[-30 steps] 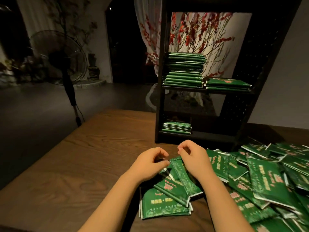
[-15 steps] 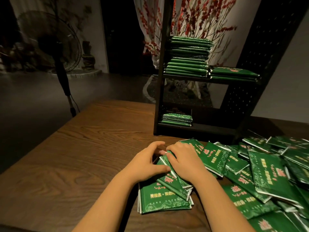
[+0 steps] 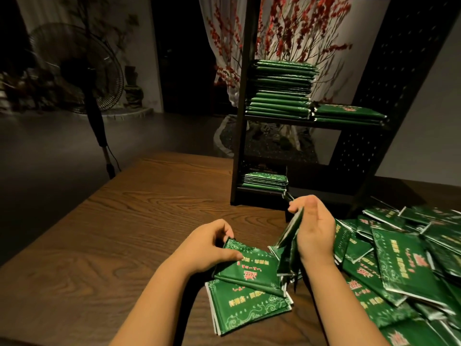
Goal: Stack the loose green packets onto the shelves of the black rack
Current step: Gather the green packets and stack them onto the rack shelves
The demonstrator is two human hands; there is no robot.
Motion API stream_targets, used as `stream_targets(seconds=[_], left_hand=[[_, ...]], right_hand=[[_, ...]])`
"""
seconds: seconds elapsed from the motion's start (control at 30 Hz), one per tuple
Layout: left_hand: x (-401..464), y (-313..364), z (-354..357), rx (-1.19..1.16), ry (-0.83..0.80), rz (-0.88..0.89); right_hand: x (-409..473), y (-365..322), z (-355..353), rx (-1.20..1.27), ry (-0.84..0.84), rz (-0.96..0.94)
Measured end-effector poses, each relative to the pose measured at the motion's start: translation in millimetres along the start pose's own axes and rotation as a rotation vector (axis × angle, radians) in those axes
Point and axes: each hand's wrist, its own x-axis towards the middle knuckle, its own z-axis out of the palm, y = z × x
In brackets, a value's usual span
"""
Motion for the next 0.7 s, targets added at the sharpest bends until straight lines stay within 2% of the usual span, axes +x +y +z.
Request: stream_targets(seconds=[0.13, 0.3, 0.43, 0.53, 0.6, 0.7], left_hand=[[-2, 6, -3, -0.169, 0.149, 0.012], [1, 2, -7, -0.29, 0.459, 0.016], [0, 7, -10, -0.26, 0.686, 0.059], [-1, 8, -11, -0.282, 0.796, 0.103], [-1, 9, -12, -0.331, 0.842, 0.112], [-1, 10, -13, -0.508, 0.835, 0.062]], right_hand=[[3, -9, -1, 0.192, 0.124, 0.092], [4, -18, -1, 0.304, 0.204, 0.237], [4, -22, -4, 0.456, 0.147, 0.299], [9, -23, -9, 0.775, 0.083, 0.4], [12, -22, -11, 0.952, 0.038, 0.458], [12, -16, -12, 1.029, -0.015, 0.513]])
